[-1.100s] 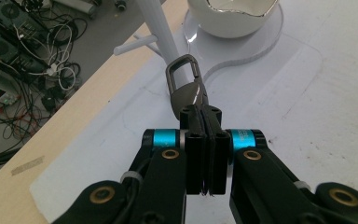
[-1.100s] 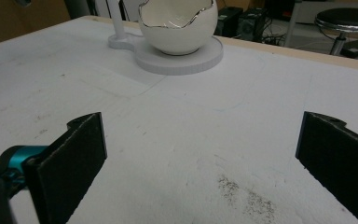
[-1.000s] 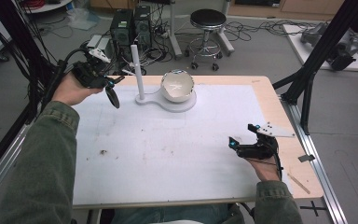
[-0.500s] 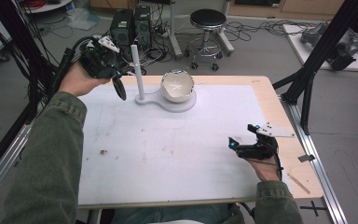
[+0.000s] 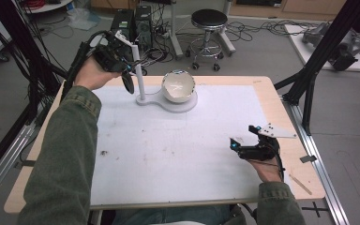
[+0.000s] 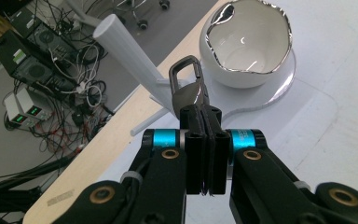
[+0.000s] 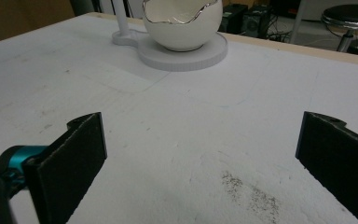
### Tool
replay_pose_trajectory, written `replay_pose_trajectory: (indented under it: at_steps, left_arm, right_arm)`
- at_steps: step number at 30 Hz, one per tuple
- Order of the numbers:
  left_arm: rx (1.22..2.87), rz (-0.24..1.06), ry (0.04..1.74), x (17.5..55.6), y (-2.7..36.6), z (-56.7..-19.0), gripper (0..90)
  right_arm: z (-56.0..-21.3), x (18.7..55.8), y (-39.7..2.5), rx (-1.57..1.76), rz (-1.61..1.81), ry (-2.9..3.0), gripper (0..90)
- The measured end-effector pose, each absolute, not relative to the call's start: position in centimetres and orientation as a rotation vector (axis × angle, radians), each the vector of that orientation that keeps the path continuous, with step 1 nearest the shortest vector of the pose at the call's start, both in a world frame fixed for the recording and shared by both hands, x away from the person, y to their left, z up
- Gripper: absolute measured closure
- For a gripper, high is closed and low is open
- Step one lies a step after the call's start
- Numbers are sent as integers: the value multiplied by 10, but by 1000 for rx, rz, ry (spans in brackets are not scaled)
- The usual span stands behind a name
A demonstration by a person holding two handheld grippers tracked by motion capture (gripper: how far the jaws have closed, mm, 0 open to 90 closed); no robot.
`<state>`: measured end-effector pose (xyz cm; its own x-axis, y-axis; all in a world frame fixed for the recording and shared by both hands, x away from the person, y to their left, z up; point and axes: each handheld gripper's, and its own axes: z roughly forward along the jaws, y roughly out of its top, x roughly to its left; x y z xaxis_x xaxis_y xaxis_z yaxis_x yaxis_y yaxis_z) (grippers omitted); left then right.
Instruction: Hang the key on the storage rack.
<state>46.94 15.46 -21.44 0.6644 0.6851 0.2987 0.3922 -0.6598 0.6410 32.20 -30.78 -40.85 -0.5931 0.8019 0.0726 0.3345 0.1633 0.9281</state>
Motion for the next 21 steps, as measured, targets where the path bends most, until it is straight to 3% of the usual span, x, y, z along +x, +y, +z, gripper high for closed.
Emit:
replay_pose_trajectory:
  at_steps: [21]
  left_arm:
    - [2418,697,843,482,148,-243,875]
  right_arm:
    - [-409,325,-307,1063,1436,2017,7]
